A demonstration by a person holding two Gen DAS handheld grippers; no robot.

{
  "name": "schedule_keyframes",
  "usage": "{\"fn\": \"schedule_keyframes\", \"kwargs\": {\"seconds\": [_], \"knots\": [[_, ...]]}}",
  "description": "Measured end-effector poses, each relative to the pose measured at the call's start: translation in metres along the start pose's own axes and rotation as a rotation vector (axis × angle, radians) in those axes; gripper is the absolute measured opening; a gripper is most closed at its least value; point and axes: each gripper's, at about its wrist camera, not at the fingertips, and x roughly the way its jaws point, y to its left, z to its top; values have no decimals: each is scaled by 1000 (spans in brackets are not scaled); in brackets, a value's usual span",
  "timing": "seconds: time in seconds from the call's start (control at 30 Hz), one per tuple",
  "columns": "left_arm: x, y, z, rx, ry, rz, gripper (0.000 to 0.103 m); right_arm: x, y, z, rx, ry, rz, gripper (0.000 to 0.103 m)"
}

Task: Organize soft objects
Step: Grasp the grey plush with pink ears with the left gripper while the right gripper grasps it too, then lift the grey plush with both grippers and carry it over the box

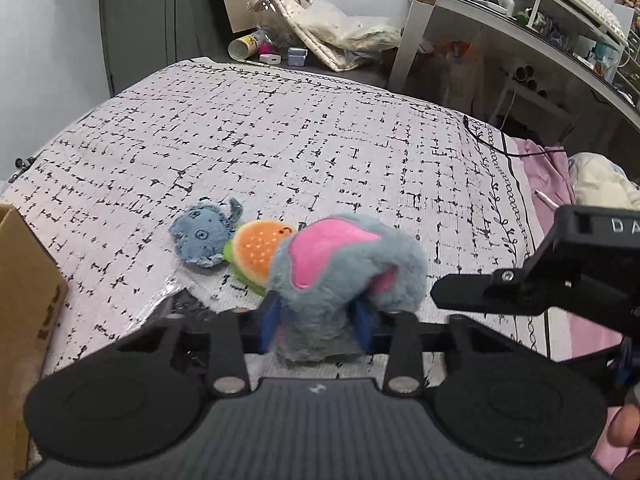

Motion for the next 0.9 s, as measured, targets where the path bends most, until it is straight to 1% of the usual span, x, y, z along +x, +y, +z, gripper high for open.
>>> {"fn": "schedule_keyframes", "kwargs": {"seconds": [0.07, 0.13, 0.2, 0.27, 0.4, 0.5, 0.7, 0.8, 0.83, 0.87, 0.9], "knots": [[-1, -3, 3, 4, -2, -2, 28, -2, -3, -1, 0, -4, 0, 65], [-4, -6, 6, 18, -3, -7, 25, -2, -3, -1, 2, -4, 4, 65], [-7, -6, 8, 4, 6, -10, 24, -3, -2, -1, -7, 2, 17, 65], [-9, -2, 9, -38, 32, -20, 24, -2, 1, 0, -26, 10, 42, 65], [-19, 5, 12, -109, 63, -49, 24, -1, 6, -2, -38, 25, 49, 65], [-27, 10, 15, -165, 85, -72, 24, -4, 7, -3, -37, 25, 73, 65], [-51, 17, 18, -216, 74, -91, 24, -9, 8, -8, -39, 45, 125, 64], [-61, 23, 18, -241, 75, -103, 24, -12, 16, -12, -66, 44, 151, 58], [-63, 24, 18, -246, 76, -109, 23, -12, 18, -13, -76, 44, 159, 52], [-66, 26, 17, -250, 83, -115, 23, -11, 20, -14, -85, 48, 169, 40], [-69, 28, 17, -257, 90, -120, 23, -10, 23, -15, -92, 57, 178, 35]]}}
